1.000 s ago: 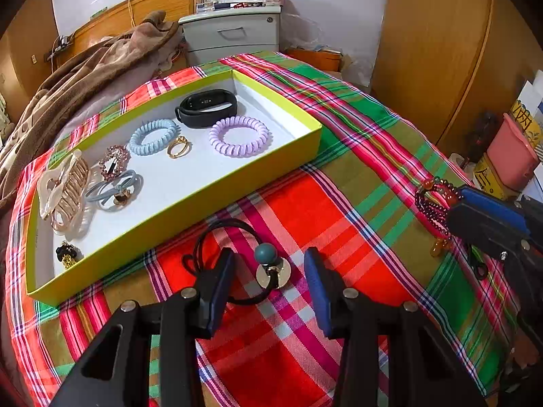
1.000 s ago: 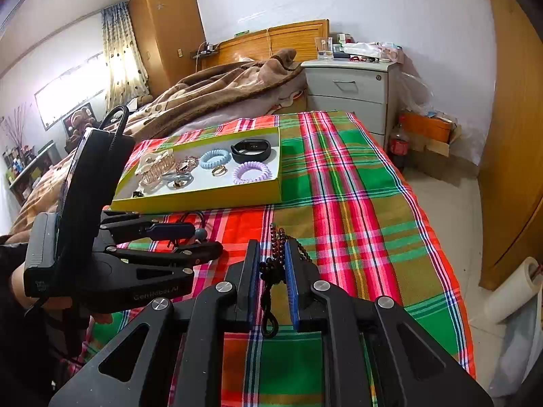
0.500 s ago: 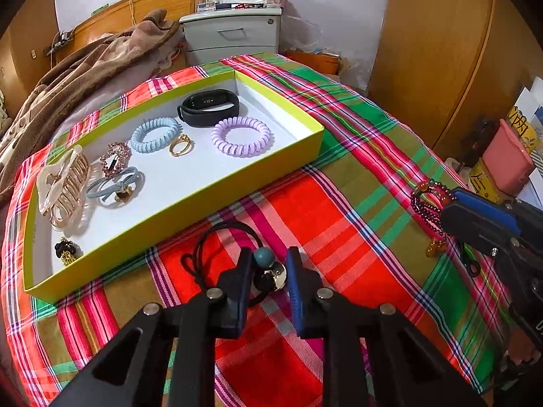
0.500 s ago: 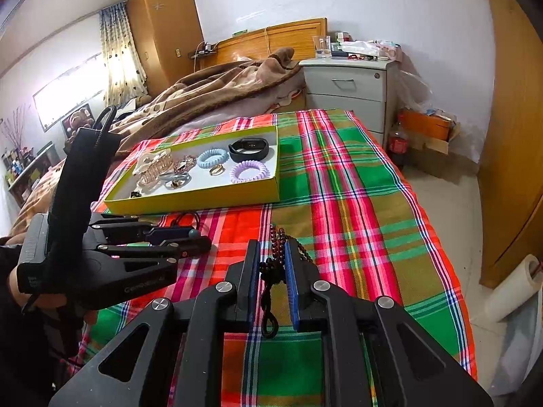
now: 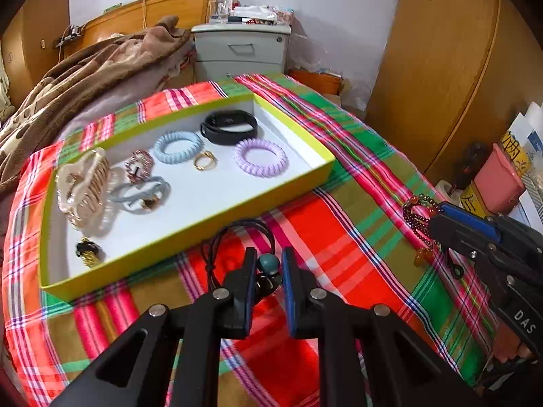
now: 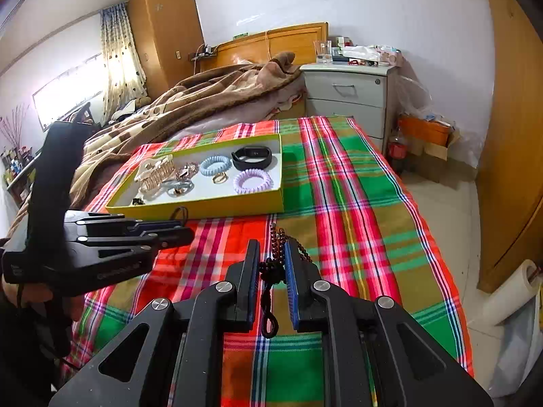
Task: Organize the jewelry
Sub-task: 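Carry the black hair tie and beaded strand over the box with both tools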
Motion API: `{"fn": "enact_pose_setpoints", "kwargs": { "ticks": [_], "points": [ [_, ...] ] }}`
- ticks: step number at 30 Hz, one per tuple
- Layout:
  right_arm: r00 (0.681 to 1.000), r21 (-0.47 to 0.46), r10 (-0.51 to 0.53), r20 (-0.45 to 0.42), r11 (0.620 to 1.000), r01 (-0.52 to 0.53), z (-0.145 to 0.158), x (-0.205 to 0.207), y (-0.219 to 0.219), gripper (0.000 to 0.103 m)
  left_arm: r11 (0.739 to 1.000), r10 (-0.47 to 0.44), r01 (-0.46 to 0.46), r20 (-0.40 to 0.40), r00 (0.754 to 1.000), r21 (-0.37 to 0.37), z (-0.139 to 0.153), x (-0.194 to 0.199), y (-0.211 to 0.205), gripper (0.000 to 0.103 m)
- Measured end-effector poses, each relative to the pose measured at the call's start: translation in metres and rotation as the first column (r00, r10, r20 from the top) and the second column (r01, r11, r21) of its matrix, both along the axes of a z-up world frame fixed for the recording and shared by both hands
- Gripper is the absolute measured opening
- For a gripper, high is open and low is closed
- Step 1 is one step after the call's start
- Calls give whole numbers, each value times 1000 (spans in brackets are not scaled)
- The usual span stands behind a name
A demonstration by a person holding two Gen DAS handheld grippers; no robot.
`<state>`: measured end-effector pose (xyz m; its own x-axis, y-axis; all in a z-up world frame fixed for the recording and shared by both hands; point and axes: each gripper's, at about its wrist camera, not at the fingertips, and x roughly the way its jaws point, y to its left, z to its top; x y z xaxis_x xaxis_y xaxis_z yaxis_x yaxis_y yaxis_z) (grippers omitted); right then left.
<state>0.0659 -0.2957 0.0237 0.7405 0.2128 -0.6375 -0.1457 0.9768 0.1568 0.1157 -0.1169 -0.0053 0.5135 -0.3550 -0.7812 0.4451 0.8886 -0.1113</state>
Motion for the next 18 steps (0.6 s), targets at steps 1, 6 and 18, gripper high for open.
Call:
{"fn": "enact_pose_setpoints", "kwargs": {
  "ticks": [1,6,18],
  "points": [
    [1000,0,1,1,1000,-1,2,2,1,15,1000,3,-3,4,1000,-8,3,0,3,15],
    [1000,0,5,17,1000,-5,10,10,6,15,999,23,-22,27,999,-33,17,4,16,15],
    [997,-31,46,60,999,-44,34,51,31,15,996,72,-69,54,996,-62,41,36,47,15]
  ]
}}
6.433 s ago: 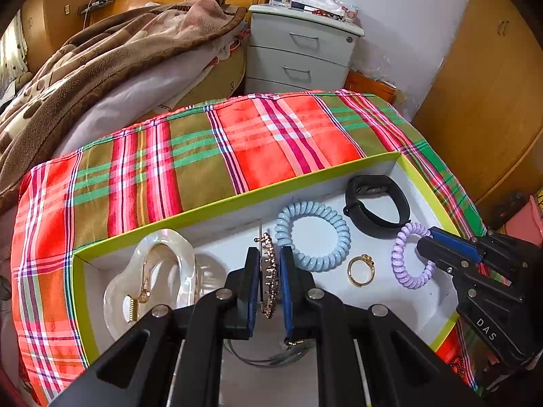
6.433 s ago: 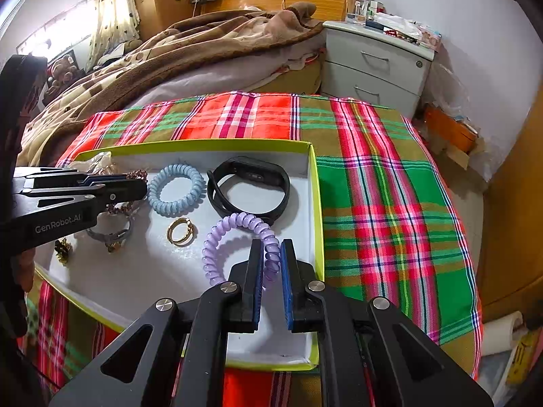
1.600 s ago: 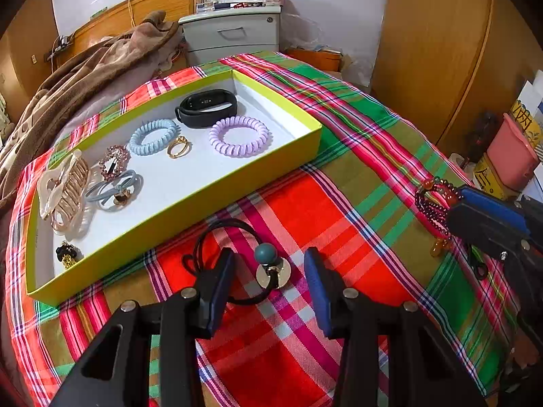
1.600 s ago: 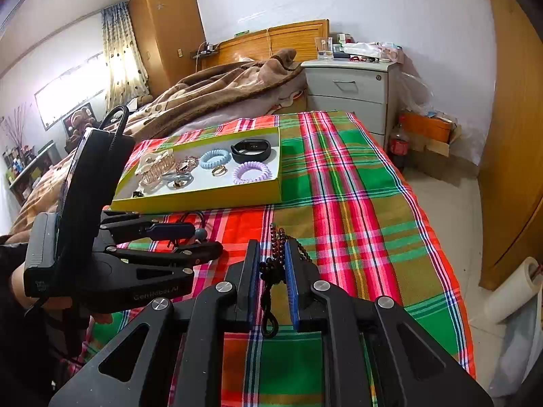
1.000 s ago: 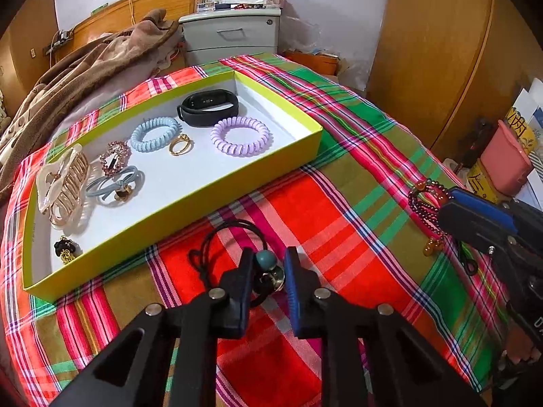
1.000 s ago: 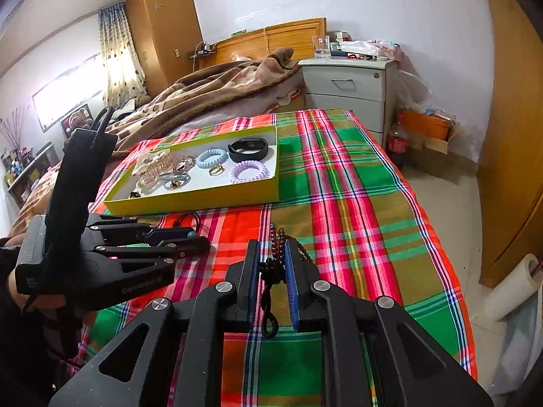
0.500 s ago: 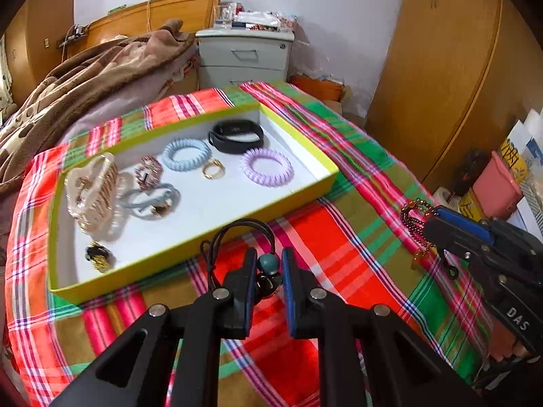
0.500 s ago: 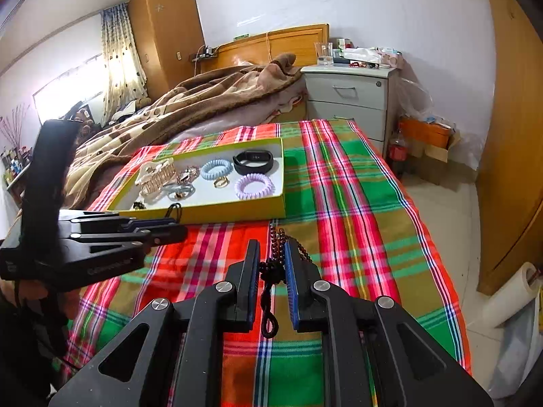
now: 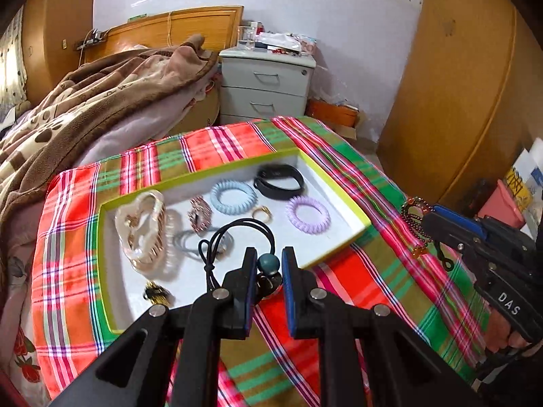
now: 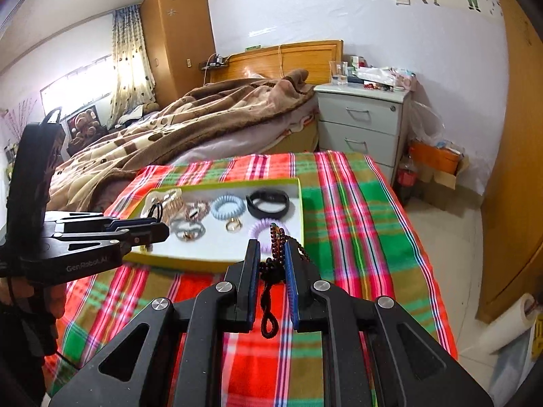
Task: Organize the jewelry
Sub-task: 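Carry the black hair tie and beaded strand over the box with both tools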
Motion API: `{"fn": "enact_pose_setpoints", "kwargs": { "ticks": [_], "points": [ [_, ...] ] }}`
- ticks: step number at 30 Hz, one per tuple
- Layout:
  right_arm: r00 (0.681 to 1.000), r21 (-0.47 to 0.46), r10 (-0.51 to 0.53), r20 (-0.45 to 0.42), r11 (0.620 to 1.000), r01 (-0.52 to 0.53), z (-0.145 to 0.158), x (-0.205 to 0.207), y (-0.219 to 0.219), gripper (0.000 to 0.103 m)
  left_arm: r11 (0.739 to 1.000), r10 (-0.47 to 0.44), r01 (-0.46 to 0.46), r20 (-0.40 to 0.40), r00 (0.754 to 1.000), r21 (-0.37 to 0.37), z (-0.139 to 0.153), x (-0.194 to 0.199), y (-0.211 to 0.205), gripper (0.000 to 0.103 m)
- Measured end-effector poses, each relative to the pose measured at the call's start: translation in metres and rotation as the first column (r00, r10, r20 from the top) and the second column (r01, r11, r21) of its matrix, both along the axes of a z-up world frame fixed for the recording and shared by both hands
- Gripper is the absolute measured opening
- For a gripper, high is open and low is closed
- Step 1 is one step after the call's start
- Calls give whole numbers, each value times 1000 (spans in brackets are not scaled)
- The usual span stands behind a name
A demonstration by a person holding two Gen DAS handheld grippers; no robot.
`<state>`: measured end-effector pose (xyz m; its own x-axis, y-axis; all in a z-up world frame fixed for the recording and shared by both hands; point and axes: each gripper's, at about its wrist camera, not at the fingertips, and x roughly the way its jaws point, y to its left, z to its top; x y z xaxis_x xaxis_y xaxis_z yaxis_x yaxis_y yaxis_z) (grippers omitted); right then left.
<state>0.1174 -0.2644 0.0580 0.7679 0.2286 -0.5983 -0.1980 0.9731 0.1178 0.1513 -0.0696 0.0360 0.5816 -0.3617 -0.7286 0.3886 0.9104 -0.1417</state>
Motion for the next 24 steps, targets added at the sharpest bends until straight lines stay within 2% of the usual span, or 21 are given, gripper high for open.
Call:
{"fn": "enact_pose_setpoints", "kwargs": {
  "ticks": [7,12,17,24],
  "points": [
    [999,-9,44,-24,999,-44,-6,39,18,15,1000,24,-24,-10,1000,-13,0,25,13,15],
    [993,-24,91,-76,995,-93,-25,64,33,15,999,53,-53,-39,998,-9,-14,40,18,15],
    [980,-20,132,-151,990,-137,-46,79,40,15,999,48,-48,-77,996,-1,-32,45,18,15],
    [966,-33,172,-192,983,-182,-57,85,49,15,999,43,-42,-112,993,8,-46,49,17,15]
  ]
}}
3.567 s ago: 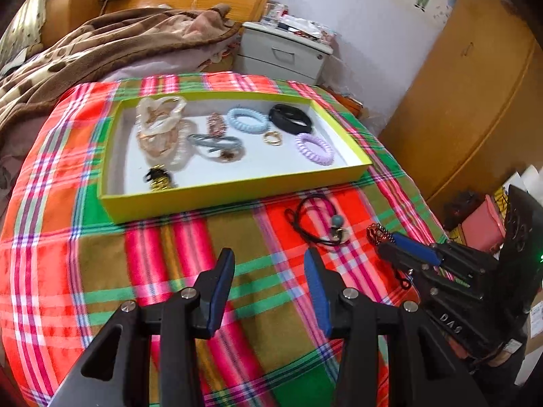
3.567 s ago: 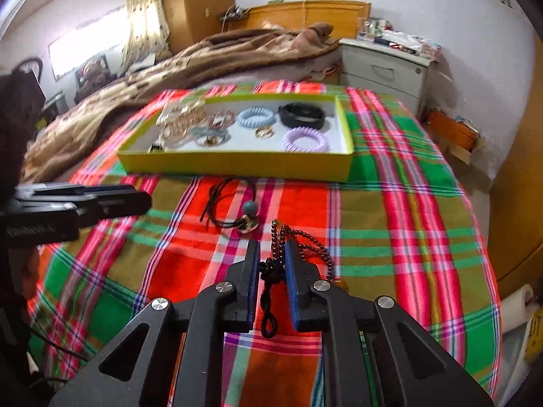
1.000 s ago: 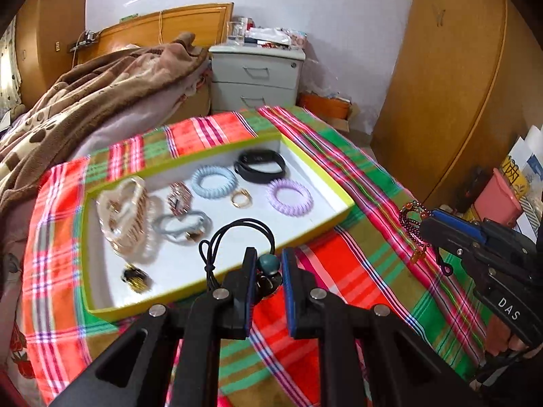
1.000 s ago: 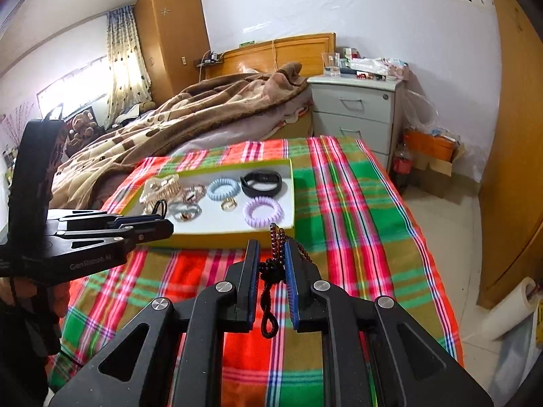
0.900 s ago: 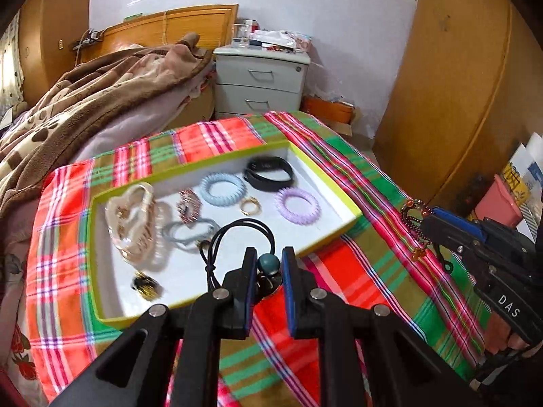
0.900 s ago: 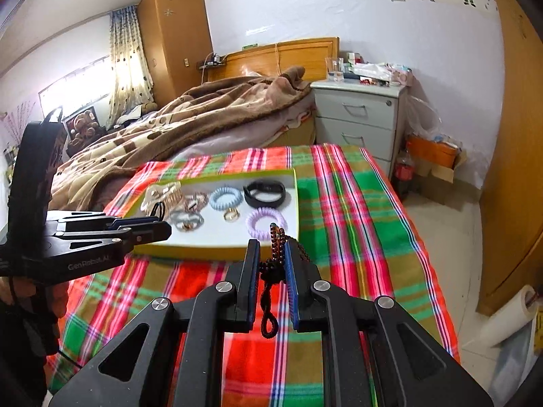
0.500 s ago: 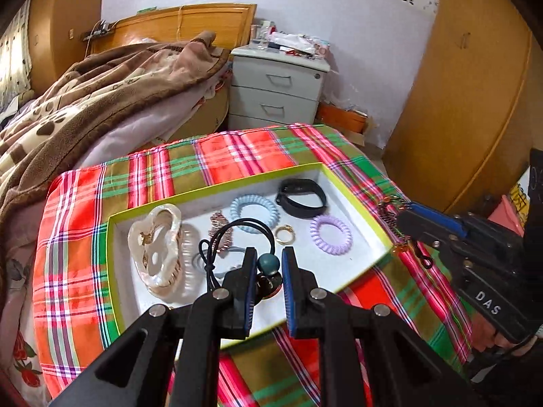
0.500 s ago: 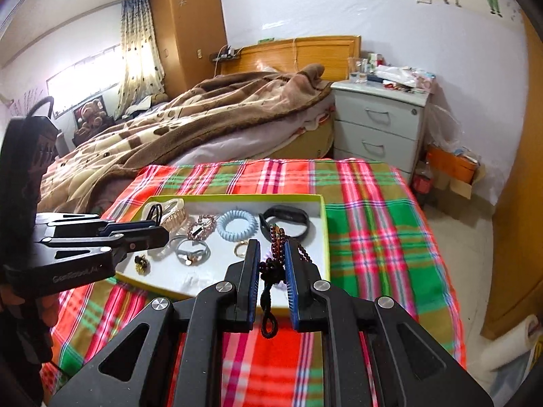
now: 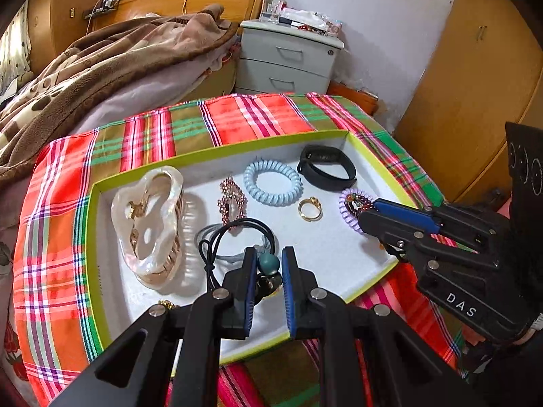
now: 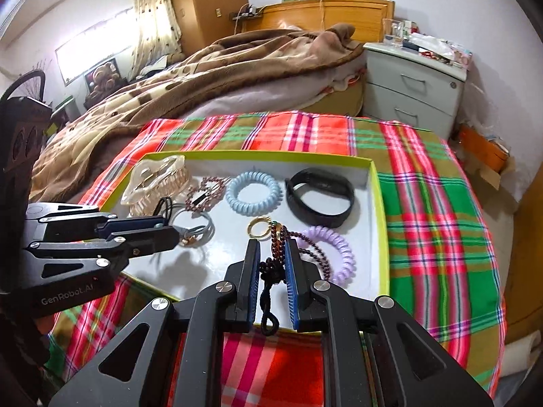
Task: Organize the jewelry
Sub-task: 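Carry the black hair tie and beaded strand over the box with both tools, then open both tools to drop the hair tie and beaded strand into the box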
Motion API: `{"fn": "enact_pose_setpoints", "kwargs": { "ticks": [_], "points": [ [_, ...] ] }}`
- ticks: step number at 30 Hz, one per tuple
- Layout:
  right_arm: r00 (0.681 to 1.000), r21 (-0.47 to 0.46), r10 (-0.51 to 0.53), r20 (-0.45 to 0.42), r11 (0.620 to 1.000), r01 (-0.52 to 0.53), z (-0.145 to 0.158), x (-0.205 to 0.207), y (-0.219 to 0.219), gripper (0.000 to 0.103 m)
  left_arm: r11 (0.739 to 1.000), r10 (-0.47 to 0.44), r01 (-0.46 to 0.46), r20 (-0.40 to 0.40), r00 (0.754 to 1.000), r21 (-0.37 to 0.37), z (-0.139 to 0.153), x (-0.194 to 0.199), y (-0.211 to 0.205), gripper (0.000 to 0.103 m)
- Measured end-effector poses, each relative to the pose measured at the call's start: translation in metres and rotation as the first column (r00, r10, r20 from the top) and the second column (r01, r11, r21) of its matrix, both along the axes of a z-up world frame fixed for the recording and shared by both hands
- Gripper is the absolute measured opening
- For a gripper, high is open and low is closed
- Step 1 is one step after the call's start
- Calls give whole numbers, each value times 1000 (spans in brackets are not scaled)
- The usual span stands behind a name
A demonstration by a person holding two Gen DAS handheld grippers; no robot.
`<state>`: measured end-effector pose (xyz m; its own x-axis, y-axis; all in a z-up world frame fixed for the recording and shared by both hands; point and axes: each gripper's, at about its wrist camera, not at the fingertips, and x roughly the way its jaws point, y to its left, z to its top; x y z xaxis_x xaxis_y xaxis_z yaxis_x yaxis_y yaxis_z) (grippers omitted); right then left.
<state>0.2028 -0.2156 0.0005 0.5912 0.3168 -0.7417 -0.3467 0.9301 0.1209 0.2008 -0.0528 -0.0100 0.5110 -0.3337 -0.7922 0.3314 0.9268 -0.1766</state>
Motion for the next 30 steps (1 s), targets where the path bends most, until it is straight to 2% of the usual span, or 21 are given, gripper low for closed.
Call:
{"fn": "enact_pose_setpoints", "kwargs": {
  "ticks": [13,30],
  "points": [
    [994,-20,84,-64,996,-85,-11,11,20,15,1000,11,-11,-36,999,10,-12,2,3,15],
    [991,-57,94,-94,993,-100,-16,13,27,16,1000,18,-18,-53,998,7,-14,1,7,17]
  ]
}}
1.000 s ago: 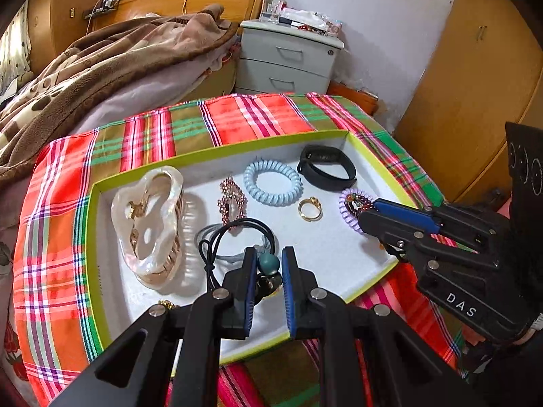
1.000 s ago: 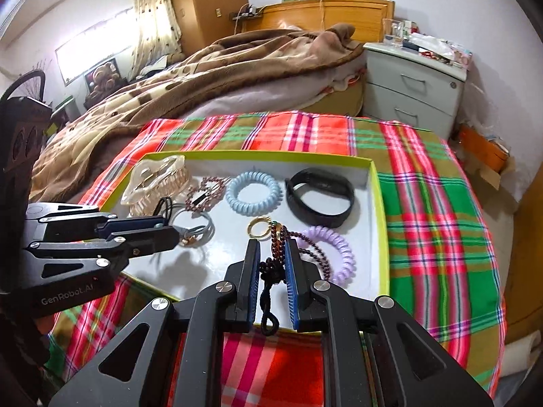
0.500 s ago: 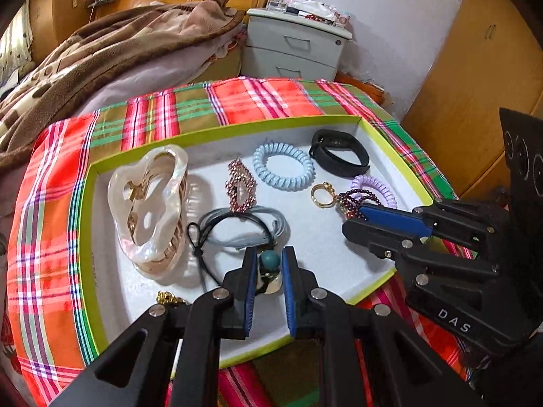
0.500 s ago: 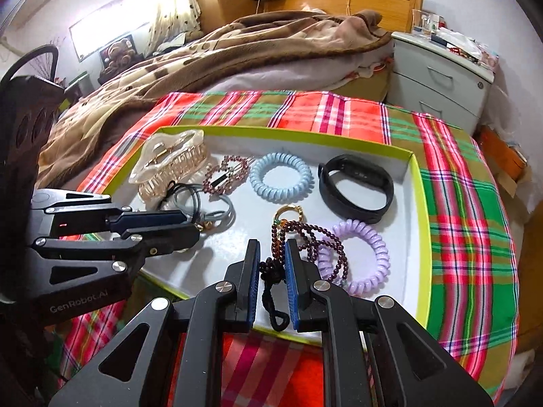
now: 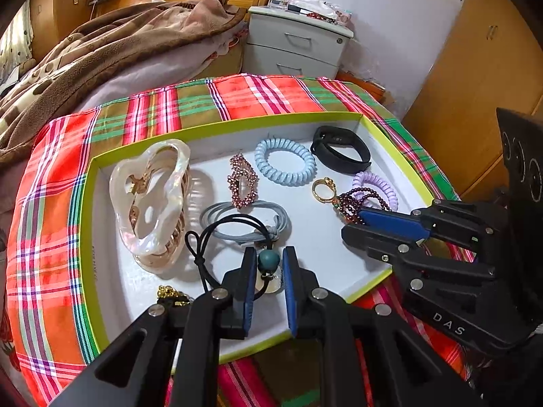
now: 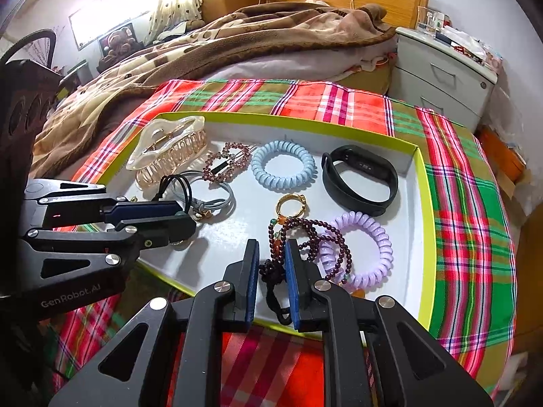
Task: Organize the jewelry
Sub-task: 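Open both tools to drop the hair tie and beaded strand into the box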
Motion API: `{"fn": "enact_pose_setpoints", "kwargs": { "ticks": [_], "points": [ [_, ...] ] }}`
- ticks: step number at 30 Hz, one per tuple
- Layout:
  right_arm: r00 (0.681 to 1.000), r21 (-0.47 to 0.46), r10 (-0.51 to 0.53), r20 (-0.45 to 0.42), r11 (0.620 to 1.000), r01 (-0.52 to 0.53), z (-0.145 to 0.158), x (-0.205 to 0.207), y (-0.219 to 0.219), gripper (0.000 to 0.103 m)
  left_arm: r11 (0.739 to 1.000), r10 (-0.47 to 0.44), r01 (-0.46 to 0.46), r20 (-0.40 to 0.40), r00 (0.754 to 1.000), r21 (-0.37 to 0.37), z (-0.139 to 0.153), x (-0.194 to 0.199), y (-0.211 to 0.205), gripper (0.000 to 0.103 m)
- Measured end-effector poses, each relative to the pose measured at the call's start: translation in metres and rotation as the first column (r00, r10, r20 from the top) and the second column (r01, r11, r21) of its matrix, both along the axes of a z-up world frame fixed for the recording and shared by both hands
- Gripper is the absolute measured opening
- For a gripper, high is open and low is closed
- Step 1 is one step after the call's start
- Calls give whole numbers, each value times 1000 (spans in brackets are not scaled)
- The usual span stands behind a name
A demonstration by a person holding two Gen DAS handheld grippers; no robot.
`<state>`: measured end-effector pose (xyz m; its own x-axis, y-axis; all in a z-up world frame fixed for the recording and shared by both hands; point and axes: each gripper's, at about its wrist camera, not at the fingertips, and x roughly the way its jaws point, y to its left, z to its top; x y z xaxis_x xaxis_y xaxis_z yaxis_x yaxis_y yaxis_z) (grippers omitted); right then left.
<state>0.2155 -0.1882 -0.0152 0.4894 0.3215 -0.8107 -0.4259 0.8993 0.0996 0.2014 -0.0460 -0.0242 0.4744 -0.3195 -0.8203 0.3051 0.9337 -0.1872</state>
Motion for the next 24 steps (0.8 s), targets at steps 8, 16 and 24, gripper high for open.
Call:
{"fn": "enact_pose_setpoints", "kwargs": {
  "ticks": [8,16,24],
  "points": [
    [1000,4,-13,6,1000,13,3,0,-4,28,1000,17,-17,0,1000,13,3,-1,0,25],
    [999,33,-43,21,999,42,11,-6,-13,30,999,25,-26,11,1000,19,7,-5,2,37],
    [988,77,-126,86,990,120,27,-29,-26,40,995,92,-93,56,994,26,19,-22,10,41]
  ]
}}
